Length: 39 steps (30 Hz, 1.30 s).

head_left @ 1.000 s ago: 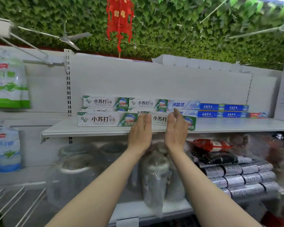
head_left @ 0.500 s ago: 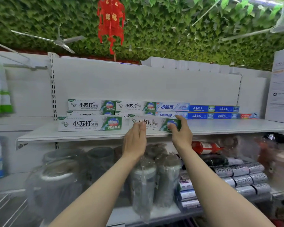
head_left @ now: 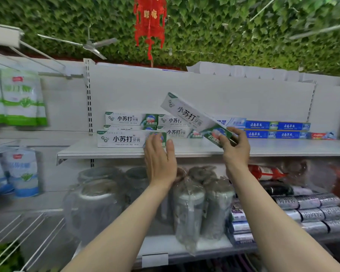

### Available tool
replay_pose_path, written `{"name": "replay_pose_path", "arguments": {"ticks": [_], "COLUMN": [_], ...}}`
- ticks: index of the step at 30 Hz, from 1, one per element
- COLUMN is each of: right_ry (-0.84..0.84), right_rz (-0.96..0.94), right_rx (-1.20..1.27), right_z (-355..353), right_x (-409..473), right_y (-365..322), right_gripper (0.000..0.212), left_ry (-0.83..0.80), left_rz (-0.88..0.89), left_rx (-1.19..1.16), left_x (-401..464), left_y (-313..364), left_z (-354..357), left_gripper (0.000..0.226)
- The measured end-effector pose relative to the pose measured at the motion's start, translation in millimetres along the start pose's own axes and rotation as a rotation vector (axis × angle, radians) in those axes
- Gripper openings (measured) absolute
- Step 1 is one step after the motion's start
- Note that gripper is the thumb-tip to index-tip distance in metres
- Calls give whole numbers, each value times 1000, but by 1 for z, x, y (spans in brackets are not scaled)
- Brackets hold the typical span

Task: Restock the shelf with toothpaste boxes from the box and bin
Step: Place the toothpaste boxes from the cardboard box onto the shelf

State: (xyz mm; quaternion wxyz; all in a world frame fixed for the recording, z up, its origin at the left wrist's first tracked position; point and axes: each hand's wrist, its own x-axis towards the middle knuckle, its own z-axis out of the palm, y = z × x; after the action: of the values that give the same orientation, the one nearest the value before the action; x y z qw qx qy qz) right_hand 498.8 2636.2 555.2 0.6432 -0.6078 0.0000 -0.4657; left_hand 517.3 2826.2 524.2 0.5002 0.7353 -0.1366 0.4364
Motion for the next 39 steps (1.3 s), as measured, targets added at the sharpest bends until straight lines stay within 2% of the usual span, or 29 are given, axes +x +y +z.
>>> {"name": "replay_pose_path", "arguments": {"ticks": [2,6,9,13,15,18,21,27,28,30,32,34,39], "right_ry": [-117,-331,-402,-440,-485,-550,-583,-592,-534,-313,-143,-179,-280], "right_rz": [-9,-37,-20,-44,-34,30,80,64,27,-86,-266,-371,-392], "right_rx": [36,11,-72,-341,-462,-525,-519,-562,-569,-546,-512,-515,-608], "right_z": [20,63,90,115,124,135,141,144,145,144,143,144,151], "right_x": [-5,-24,-38,-45,-44,-44,-42,-41,-45,-60,-78,-94,-103], "right_y": [-5,-7,-3,5,0,-10,-8,-5,-4,-3,0,4,13], "right_gripper": [31,30,28,31,44,63,71,78,77,70,58,54,66], "left_ry": [105,181,216,139,97,69,22,-11,-10,-1,-1,-18,-55], "left_rz": [21,29,13,-30,-35,-36,-70,-74,-74,-64,-47,-44,-49], "left_rx": [12,64,159,335,388,430,446,474,475,473,482,496,568], "left_x": [3,11,18,27,29,30,33,37,37,36,35,34,37], "left_y": [-10,-39,-64,-84,-89,-90,-89,-94,-94,-95,-95,-95,-91], "left_z": [-14,-47,-75,-103,-108,-111,-113,-116,-116,-116,-116,-116,-115], "left_gripper": [61,58,58,65,67,69,76,80,79,77,75,75,77]}}
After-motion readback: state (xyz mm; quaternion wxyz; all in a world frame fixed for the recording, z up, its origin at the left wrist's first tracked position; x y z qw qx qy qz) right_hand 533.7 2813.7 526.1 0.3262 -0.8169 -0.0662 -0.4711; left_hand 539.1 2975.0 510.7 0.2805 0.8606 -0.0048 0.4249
